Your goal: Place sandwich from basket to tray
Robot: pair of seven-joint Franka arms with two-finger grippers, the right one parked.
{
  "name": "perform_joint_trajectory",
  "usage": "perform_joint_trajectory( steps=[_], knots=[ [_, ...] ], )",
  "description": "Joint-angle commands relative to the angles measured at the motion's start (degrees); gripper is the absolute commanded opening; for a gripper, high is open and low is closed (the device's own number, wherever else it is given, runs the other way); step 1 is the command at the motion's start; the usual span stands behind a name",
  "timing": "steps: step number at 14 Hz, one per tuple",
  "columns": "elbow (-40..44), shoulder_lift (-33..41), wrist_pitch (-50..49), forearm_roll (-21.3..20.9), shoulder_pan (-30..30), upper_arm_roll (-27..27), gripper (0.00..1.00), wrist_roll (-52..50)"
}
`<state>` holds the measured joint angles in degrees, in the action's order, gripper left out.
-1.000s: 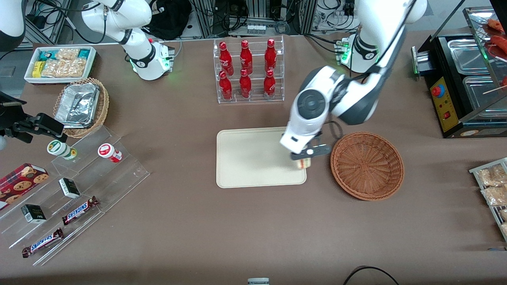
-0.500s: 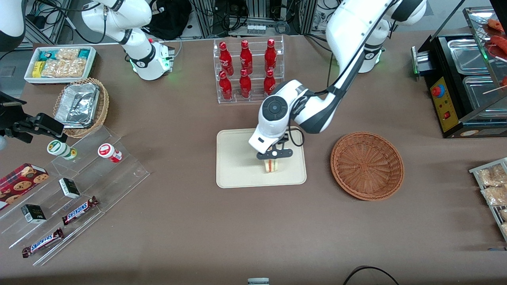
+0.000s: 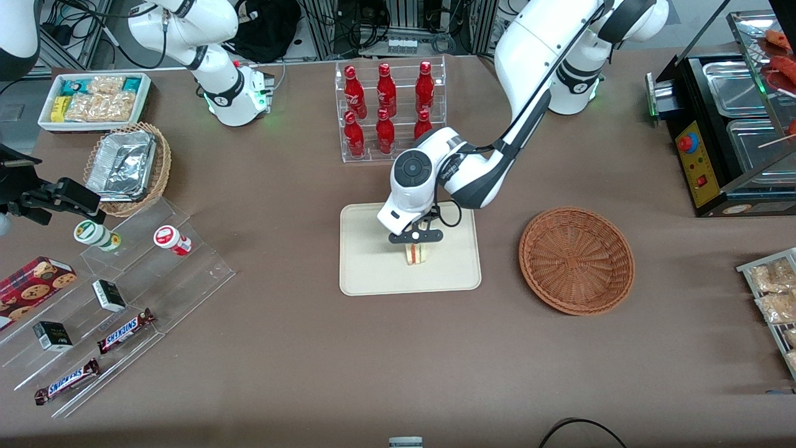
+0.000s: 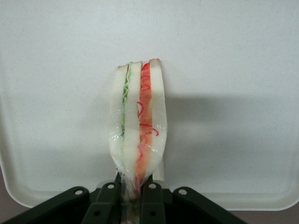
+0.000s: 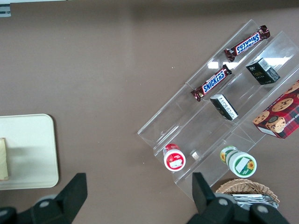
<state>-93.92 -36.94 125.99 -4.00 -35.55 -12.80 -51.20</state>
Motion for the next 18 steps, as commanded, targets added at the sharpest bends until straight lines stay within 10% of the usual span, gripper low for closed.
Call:
perform_joint_trajectory(
  steps=[1,11,18],
  knots=[
    [1.5,-0.4,-0.5,-1.1,-0.9,0.6,1.0,-1.7],
    [0.9,17.5,-18.1,-0.8,3.5,1.2,1.0,-8.0],
    [0.8,33.7,-37.6,0.0,20.0,1.1,1.0,8.5]
  ],
)
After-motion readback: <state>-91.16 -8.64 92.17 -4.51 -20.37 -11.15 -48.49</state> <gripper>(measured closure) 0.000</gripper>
